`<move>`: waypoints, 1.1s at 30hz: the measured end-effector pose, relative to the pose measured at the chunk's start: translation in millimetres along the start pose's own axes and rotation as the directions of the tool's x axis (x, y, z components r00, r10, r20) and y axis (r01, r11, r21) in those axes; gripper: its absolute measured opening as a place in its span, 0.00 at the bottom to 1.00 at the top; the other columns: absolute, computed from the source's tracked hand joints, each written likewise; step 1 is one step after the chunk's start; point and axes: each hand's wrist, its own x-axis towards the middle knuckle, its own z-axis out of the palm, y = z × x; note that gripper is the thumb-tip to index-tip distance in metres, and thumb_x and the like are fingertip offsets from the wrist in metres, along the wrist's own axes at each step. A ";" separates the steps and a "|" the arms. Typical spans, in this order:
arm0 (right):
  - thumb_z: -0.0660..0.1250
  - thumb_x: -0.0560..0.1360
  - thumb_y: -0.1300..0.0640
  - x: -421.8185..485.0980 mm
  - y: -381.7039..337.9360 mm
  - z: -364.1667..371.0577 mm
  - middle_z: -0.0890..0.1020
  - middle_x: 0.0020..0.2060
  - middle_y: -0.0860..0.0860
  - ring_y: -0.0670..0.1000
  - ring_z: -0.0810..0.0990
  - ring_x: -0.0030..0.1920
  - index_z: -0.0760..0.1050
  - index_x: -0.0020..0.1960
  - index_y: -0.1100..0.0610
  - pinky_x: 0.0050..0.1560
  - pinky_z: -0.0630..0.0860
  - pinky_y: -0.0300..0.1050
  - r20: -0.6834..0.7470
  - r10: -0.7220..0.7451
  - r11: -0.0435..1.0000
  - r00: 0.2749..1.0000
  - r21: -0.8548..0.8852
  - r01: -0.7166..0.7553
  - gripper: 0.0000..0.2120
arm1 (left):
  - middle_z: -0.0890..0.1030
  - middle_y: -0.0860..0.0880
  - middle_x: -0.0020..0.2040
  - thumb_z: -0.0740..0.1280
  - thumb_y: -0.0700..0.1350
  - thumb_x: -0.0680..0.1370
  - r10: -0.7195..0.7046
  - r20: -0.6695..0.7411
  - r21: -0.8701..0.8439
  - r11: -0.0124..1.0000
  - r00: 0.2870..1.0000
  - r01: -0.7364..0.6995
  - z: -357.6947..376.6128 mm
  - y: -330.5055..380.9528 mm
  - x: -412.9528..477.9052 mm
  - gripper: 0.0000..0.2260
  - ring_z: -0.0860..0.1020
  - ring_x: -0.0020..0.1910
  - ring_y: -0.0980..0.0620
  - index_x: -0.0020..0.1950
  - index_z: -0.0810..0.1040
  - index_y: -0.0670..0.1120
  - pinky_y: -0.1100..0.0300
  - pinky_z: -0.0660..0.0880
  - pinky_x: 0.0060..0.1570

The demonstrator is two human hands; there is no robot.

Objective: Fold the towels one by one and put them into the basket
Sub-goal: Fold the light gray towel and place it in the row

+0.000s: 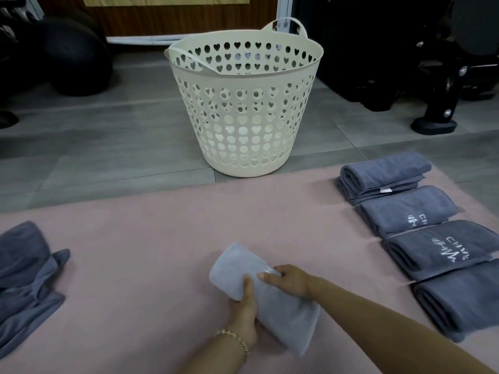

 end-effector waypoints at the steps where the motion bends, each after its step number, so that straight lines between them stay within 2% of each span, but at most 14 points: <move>1: 0.62 0.71 0.33 -4.6 1.9 5.9 0.82 0.55 0.50 0.49 0.81 0.55 0.79 0.58 0.53 0.60 0.75 0.44 -0.028 -0.026 0.989 0.999 0.143 0.030 0.27 | 0.84 0.44 0.50 0.67 0.60 0.73 0.039 0.023 0.011 0.999 0.999 -0.039 -2.1 3.7 0.5 0.23 0.83 0.47 0.45 0.57 0.78 0.43 0.54 0.81 0.42; 5: 0.66 0.63 0.28 -17.1 -1.0 -0.8 0.84 0.52 0.50 0.50 0.83 0.53 0.78 0.58 0.55 0.61 0.76 0.52 -0.172 -0.084 0.843 0.982 0.512 0.162 0.37 | 0.84 0.44 0.51 0.67 0.54 0.76 0.216 0.216 0.119 0.962 0.952 -0.245 10.3 45.0 -7.9 0.17 0.83 0.49 0.46 0.58 0.79 0.43 0.52 0.80 0.50; 7: 0.66 0.71 0.36 -28.1 -7.4 -21.0 0.83 0.55 0.54 0.54 0.82 0.56 0.75 0.62 0.58 0.63 0.75 0.54 -0.114 -0.119 0.735 0.986 0.658 0.165 0.30 | 0.84 0.44 0.49 0.67 0.55 0.75 0.242 0.288 0.189 0.934 0.927 -0.302 28.1 65.0 -8.1 0.18 0.83 0.47 0.46 0.57 0.78 0.43 0.51 0.81 0.48; 9: 0.62 0.77 0.44 -40.7 -11.1 -44.0 0.82 0.57 0.56 0.55 0.80 0.59 0.74 0.64 0.59 0.63 0.74 0.50 -0.033 -0.164 0.660 0.986 0.739 0.135 0.23 | 0.83 0.43 0.50 0.68 0.58 0.73 0.246 0.302 0.307 0.889 0.921 -0.339 48.9 80.9 -0.4 0.23 0.83 0.48 0.45 0.57 0.75 0.41 0.50 0.80 0.50; 11: 0.61 0.78 0.46 -51.0 -5.8 -64.4 0.82 0.57 0.55 0.53 0.81 0.58 0.75 0.64 0.59 0.60 0.76 0.45 0.004 -0.168 0.610 0.986 0.786 0.101 0.21 | 0.81 0.44 0.53 0.70 0.66 0.68 0.259 0.375 0.409 0.815 0.890 -0.410 74.7 94.5 -1.1 0.32 0.82 0.49 0.47 0.59 0.72 0.43 0.49 0.79 0.53; 13: 0.63 0.76 0.46 -57.3 4.6 -80.5 0.82 0.58 0.55 0.52 0.81 0.57 0.75 0.64 0.58 0.61 0.75 0.46 -0.023 -0.132 0.562 0.991 0.822 0.094 0.21 | 0.82 0.46 0.55 0.69 0.72 0.60 0.222 0.474 0.486 0.741 0.852 -0.464 99.2 101.5 3.0 0.40 0.82 0.50 0.48 0.60 0.73 0.45 0.48 0.79 0.54; 15: 0.64 0.76 0.46 -60.9 20.5 -93.7 0.81 0.58 0.55 0.53 0.80 0.59 0.74 0.64 0.57 0.64 0.73 0.49 -0.082 -0.100 0.529 0.992 0.840 0.122 0.21 | 0.82 0.48 0.54 0.67 0.72 0.60 0.149 0.554 0.560 0.661 0.819 -0.500 125.8 104.3 9.0 0.39 0.82 0.51 0.49 0.60 0.74 0.46 0.49 0.78 0.54; 18: 0.65 0.76 0.52 -68.5 46.8 -115.4 0.83 0.55 0.54 0.52 0.82 0.55 0.76 0.61 0.56 0.55 0.78 0.46 -0.233 -0.037 0.426 0.972 0.876 0.226 0.15 | 0.82 0.48 0.55 0.62 0.71 0.66 0.114 0.627 0.632 0.504 0.771 -0.589 167.8 100.0 16.7 0.34 0.80 0.53 0.52 0.58 0.76 0.45 0.55 0.75 0.57; 21: 0.67 0.75 0.55 -75.6 78.5 -140.9 0.84 0.53 0.55 0.52 0.83 0.51 0.76 0.61 0.59 0.48 0.80 0.44 -0.388 0.114 0.355 0.914 0.876 0.327 0.16 | 0.76 0.42 0.63 0.57 0.56 0.80 0.234 0.632 0.662 0.332 0.739 -0.672 200.4 87.9 30.5 0.22 0.75 0.60 0.47 0.64 0.71 0.40 0.60 0.68 0.58; 24: 0.68 0.75 0.54 -82.5 110.1 -169.4 0.83 0.53 0.57 0.55 0.83 0.51 0.76 0.61 0.59 0.49 0.81 0.47 -0.471 0.245 0.292 0.847 0.869 0.399 0.17 | 0.65 0.43 0.73 0.56 0.55 0.81 0.240 0.681 0.710 0.016 0.692 -0.704 218.0 75.5 52.2 0.25 0.65 0.71 0.43 0.74 0.60 0.43 0.55 0.61 0.69; 26: 0.67 0.75 0.54 -87.3 126.0 -191.7 0.84 0.52 0.56 0.53 0.84 0.47 0.77 0.59 0.58 0.41 0.81 0.45 -0.499 0.297 0.235 0.814 0.865 0.444 0.14 | 0.59 0.47 0.77 0.54 0.57 0.81 0.203 0.711 0.703 -0.221 0.673 -0.676 229.3 68.5 69.8 0.27 0.59 0.74 0.44 0.77 0.55 0.47 0.54 0.56 0.71; 28: 0.67 0.75 0.53 -87.8 140.2 -214.5 0.84 0.52 0.55 0.52 0.84 0.47 0.76 0.59 0.57 0.41 0.81 0.43 -0.531 0.334 0.212 0.779 0.848 0.487 0.15 | 0.53 0.50 0.78 0.50 0.60 0.81 0.143 0.689 0.696 -0.403 0.710 -0.594 239.0 63.9 82.3 0.27 0.54 0.76 0.45 0.77 0.51 0.52 0.51 0.54 0.72; 31: 0.68 0.74 0.50 -78.0 161.6 -243.2 0.83 0.54 0.54 0.53 0.82 0.55 0.75 0.63 0.57 0.55 0.78 0.49 -0.553 0.377 0.180 0.743 0.830 0.527 0.20 | 0.47 0.55 0.78 0.46 0.63 0.79 0.049 0.607 0.705 -0.493 0.793 -0.509 245.3 60.6 106.7 0.28 0.48 0.77 0.46 0.77 0.45 0.57 0.46 0.52 0.73; 33: 0.68 0.75 0.49 -67.3 171.4 -257.0 0.83 0.54 0.53 0.53 0.82 0.55 0.75 0.63 0.56 0.55 0.78 0.49 -0.545 0.405 0.154 0.734 0.832 0.533 0.20 | 0.46 0.55 0.78 0.40 0.71 0.74 0.007 0.562 0.714 -0.508 0.827 -0.481 242.2 55.8 127.3 0.34 0.47 0.77 0.47 0.77 0.43 0.58 0.45 0.50 0.74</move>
